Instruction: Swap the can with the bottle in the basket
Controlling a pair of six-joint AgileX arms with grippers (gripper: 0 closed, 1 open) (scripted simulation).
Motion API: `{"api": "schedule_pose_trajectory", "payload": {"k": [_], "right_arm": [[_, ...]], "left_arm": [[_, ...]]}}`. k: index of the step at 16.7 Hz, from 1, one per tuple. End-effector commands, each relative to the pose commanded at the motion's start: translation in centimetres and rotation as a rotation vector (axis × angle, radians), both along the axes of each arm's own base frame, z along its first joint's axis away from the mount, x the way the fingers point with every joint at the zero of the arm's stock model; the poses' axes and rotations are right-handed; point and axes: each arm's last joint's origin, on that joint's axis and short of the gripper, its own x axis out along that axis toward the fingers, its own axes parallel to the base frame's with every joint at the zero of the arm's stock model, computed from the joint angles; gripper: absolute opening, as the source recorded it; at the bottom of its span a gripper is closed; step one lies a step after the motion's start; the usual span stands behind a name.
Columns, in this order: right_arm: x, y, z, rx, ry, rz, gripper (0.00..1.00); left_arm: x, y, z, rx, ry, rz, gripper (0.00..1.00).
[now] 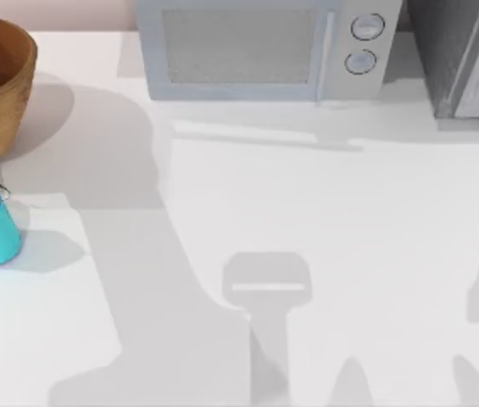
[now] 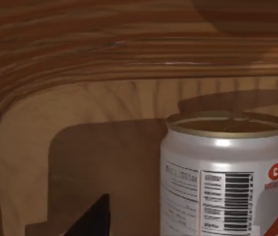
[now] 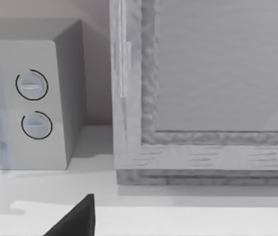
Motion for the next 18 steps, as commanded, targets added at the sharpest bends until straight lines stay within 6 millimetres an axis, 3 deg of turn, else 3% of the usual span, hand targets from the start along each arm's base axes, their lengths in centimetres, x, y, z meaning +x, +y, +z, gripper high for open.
{"api": "schedule_pose_trajectory", "payload": {"k": [13, 18], "right_arm": [[0.0, 0.0, 0.0, 0.0, 0.0, 0.0, 1.0], [0.0, 0.0, 0.0, 0.0, 0.0, 0.0, 1.0]], "left_arm": [[0.0, 0.0, 0.0, 0.0, 0.0, 0.0, 0.02], [0.0, 0.0, 0.0, 0.0, 0.0, 0.0, 0.0]]}}
